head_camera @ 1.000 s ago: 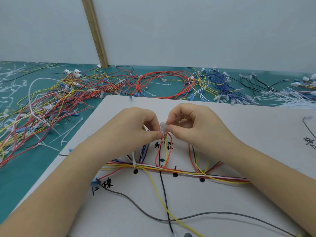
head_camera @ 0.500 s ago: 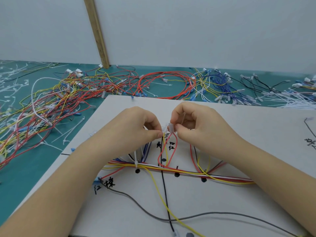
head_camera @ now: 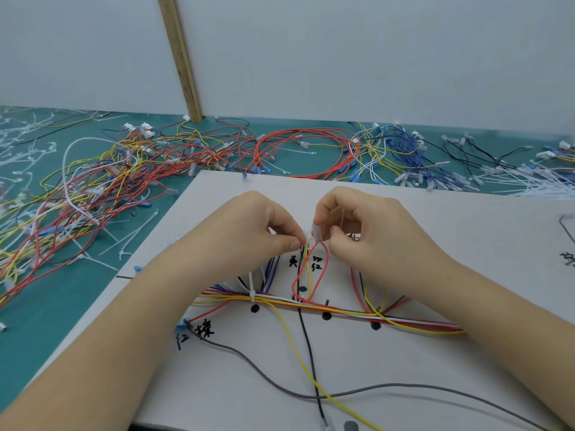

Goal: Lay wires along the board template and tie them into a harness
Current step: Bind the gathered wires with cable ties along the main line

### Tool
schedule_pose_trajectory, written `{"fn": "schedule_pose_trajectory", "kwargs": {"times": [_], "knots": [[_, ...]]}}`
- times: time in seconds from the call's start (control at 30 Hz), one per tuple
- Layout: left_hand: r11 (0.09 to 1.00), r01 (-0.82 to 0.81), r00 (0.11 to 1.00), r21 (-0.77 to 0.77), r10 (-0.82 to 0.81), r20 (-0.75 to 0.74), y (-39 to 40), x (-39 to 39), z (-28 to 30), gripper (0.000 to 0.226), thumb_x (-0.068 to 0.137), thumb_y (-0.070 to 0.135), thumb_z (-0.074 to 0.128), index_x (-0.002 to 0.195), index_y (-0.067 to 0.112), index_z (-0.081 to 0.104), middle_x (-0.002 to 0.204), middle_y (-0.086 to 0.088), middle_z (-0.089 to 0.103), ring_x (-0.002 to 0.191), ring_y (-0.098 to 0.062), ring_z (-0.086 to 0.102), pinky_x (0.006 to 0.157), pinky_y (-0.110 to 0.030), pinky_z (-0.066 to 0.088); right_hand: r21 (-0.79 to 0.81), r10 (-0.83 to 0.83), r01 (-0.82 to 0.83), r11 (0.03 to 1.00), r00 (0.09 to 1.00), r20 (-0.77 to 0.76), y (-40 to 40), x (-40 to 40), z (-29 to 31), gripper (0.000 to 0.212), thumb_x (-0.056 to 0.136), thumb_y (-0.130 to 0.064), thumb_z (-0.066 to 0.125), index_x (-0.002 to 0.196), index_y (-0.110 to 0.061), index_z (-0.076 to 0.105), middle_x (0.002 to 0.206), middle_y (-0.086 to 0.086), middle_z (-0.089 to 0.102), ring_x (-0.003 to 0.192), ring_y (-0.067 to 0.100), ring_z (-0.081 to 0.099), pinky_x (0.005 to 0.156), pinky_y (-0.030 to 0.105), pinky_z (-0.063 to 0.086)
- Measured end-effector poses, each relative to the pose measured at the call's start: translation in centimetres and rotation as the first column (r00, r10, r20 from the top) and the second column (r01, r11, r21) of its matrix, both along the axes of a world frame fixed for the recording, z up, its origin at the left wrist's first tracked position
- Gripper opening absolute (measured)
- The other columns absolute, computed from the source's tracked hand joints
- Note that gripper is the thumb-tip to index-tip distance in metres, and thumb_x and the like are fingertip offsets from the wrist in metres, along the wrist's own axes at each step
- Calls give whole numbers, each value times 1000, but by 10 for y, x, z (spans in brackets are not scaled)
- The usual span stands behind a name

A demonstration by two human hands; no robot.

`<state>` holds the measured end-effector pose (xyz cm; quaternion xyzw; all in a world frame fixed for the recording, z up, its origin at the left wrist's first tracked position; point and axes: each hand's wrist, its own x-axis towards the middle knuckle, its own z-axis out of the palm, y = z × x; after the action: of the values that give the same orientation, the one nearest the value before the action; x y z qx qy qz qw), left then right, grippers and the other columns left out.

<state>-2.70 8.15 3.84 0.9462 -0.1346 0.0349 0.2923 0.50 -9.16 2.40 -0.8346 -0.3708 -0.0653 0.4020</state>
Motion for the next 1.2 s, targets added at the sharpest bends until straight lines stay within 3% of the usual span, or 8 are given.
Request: {"fn": "schedule_pose_trajectory", "kwargs": {"times": [0.23,0.53,0.77,0.9,1.07,1.2], "knots": [[1000,-16,1000,-4,16,-26,1,1,0,26,81,15,67,68,37,64,44,34,51,51,15,50,50,0,33,-67,34,-33,997,999,17,-1,-1,-1,32,75,-1,47,84,-31,47,69,-15,63,63,7,57,56,13,41],[999,-1,999,39,3,-32,-1,-3,3,19,84,13,63,78,30,68,41,36,46,45,16,46,47,0,31,-57,67,-68,996,998,-17,-2,-5,3,28,71,-12,36,86,-32,47,74,-16,64,74,20,64,61,30,46],[1000,15,997,28,-12,-80,-1,-6,6,21,86,9,60,90,25,72,36,34,43,41,16,44,45,1,30,-55,52,-55,997,997,-57,-1,-8,4,30,72,-6,41,84,-33,48,77,-17,66,69,10,62,57,12,41],[998,2,998,66,2,-68,-1,-7,5,25,86,8,56,91,27,72,38,35,44,43,16,44,46,0,31,-61,42,-46,997,997,-58,-1,-8,1,39,76,5,45,83,-33,48,80,-13,66,70,7,60,61,14,43],[994,-5,998,112,12,-61,-2,-6,4,29,86,7,52,92,28,70,41,37,44,44,14,44,47,-2,32,-66,62,-65,996,997,-44,-1,-10,0,36,76,6,43,88,-27,49,85,-6,66,79,12,62,73,31,46],[994,-4,997,105,12,-77,0,-5,3,28,86,7,52,88,30,68,41,37,44,44,14,44,48,-2,32,-80,77,-82,993,996,-53,-1,-11,-1,36,77,9,41,90,-23,48,88,-3,65,83,10,62,74,29,46]]}}
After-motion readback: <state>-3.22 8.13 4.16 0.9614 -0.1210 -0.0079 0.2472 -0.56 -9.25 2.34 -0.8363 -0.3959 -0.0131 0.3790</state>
